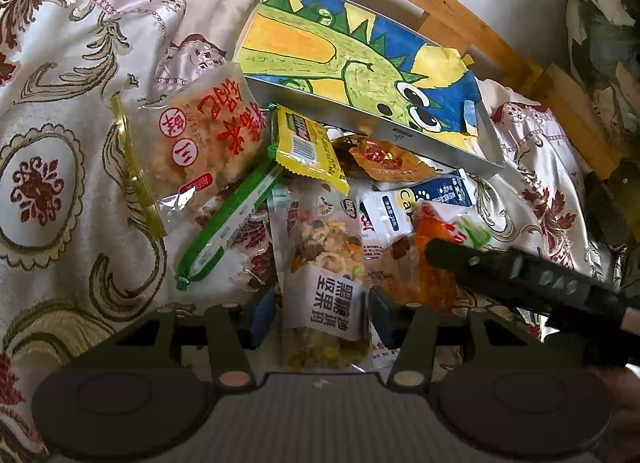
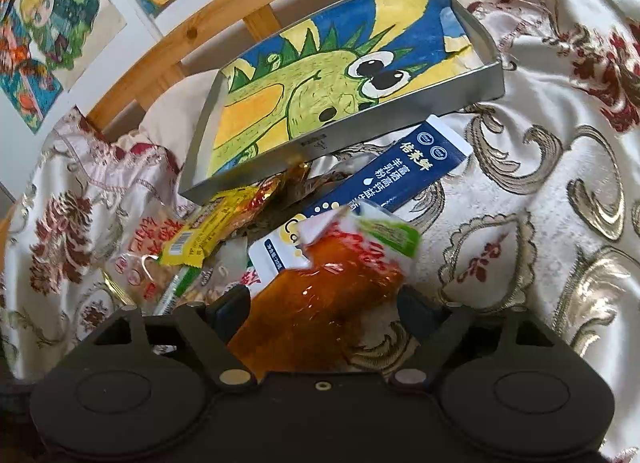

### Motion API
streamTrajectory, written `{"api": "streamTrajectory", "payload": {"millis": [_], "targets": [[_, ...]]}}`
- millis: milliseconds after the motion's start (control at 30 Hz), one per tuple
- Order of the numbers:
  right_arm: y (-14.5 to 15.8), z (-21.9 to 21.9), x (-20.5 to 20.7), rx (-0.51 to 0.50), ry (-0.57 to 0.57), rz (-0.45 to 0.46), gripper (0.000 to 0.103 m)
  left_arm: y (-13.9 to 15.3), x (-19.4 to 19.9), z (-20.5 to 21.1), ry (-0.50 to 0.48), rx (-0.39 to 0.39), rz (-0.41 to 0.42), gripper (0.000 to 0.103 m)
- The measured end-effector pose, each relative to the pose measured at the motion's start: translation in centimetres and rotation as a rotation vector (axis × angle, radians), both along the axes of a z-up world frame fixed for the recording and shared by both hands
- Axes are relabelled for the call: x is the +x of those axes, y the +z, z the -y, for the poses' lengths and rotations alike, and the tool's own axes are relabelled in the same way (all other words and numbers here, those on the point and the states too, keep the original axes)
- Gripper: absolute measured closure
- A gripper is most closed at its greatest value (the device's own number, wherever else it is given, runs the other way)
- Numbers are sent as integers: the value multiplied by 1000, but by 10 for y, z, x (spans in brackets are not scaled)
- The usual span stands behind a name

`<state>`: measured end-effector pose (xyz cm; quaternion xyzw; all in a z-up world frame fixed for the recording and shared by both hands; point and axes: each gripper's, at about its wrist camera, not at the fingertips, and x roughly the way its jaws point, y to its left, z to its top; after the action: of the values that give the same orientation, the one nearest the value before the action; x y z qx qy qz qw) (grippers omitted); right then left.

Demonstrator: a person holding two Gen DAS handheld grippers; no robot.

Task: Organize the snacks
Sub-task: 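Close left gripper on the mixed-nut bag while right gripper grasps the orange bag, then lift the nut bag with left gripper while right gripper lifts the orange bag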

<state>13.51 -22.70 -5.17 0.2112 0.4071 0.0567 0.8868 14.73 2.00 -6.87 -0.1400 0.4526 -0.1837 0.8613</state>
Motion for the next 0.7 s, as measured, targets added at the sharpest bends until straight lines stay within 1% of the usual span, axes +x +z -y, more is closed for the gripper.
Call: {"api": "streamTrajectory", "payload": {"millis": [33, 67, 100, 133, 167, 200, 533, 600, 700], "targets": [[0, -5, 0, -28, 12, 6, 25, 0, 0, 0, -1, -1, 0, 48], [1, -9, -1, -53, 35, 15, 32, 0, -1, -1, -3, -1, 1, 48], [0, -12, -2, -61, 57, 20, 48, 1, 0, -1, -5, 0, 1, 48], [-1, -15, -2, -55, 79, 14, 57, 1, -1, -1, -5, 1, 2, 49], [-4, -16, -2, -37, 97, 0, 60, 2, -1, -1, -6, 0, 4, 50], [-4, -17, -4, -31, 102, -3, 60, 2, -1, -1, -9, 2, 4, 54], [-3, -22, -12, -71, 140, 20, 62, 2, -2, 2, -12, 24, 8, 57], [-3, -21, -14, -70, 140, 25, 64, 4, -2, 2, -5, 24, -9, 57], [-1, -20, -19, -62, 138, 31, 65, 6, -3, 2, -11, 12, -34, 57]]}}
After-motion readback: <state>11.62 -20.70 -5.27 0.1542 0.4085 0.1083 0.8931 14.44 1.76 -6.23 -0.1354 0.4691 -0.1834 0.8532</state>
